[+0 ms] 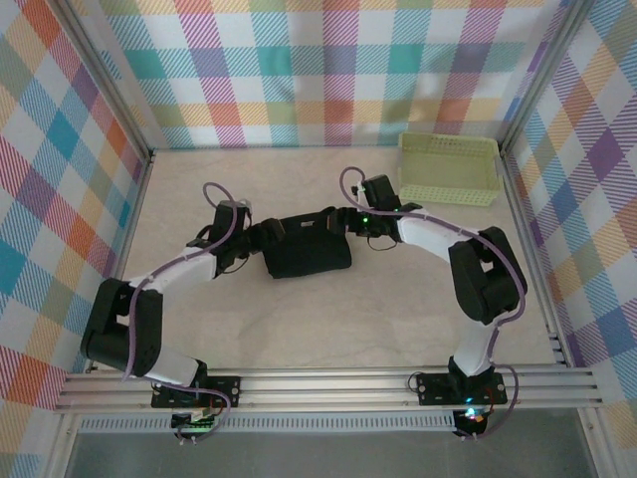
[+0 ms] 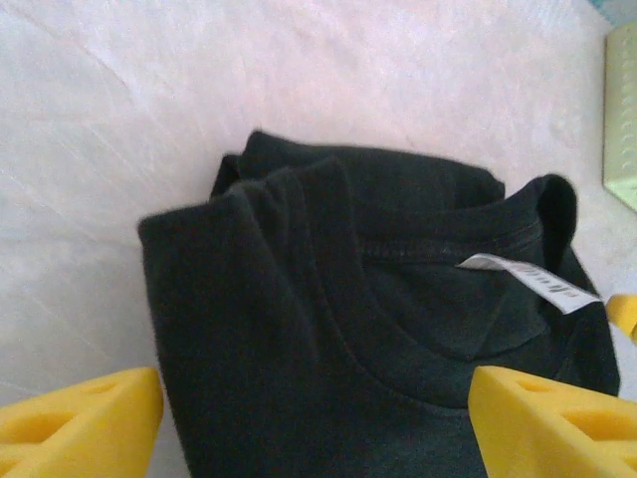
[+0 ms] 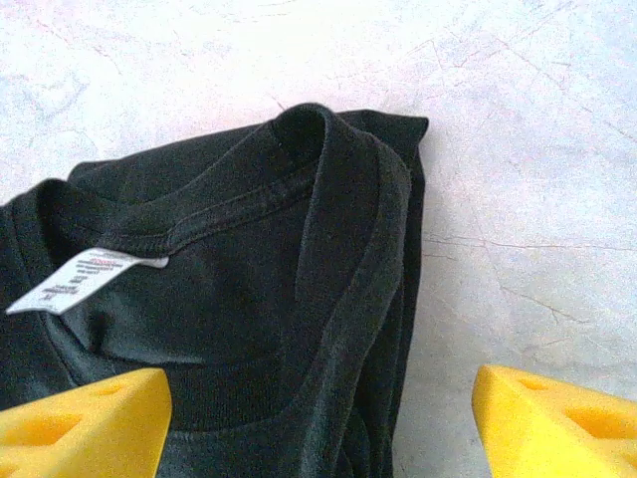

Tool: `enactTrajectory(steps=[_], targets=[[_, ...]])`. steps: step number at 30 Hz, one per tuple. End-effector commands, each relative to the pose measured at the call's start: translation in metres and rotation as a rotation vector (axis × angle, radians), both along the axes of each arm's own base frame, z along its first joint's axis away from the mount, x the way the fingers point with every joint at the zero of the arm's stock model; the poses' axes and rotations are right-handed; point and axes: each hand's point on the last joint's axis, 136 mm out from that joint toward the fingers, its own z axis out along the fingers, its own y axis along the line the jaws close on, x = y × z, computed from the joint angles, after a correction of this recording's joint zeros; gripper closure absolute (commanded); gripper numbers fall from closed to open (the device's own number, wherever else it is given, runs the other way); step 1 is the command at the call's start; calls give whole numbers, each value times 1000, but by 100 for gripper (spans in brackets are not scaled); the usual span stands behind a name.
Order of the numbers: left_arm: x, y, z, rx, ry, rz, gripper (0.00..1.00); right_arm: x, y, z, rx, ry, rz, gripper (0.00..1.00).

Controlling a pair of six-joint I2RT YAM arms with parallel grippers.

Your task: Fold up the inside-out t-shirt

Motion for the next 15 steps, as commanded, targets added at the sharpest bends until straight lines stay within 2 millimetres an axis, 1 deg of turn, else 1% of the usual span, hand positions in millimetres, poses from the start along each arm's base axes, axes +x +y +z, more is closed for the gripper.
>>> enactTrajectory(steps=[1,3,5,7,10,13,14,15], targets=[[-6,-11,-28,-75,81,-27,19,-4,10,-19,29,96,14,18],[-4,-15,-39,-87,107,-33,21,-4,13,-30,35,133,15,18],[0,-18,-46,-93,121,-35,26,-5,18,-38,52,162,23,21],[4,-19,-53,-85,133,-35,36,-5,18,-47,53,188,15,30],[10,-15,-59,-57,142,-26,44,-3,13,-59,34,211,-18,45],[14,-7,-59,-18,148,-10,45,1,7,-60,40,215,-37,51],[14,-2,-58,6,152,3,45,2,4,-58,42,213,-40,50],[15,5,-54,44,157,25,44,3,3,-53,45,205,-38,48]])
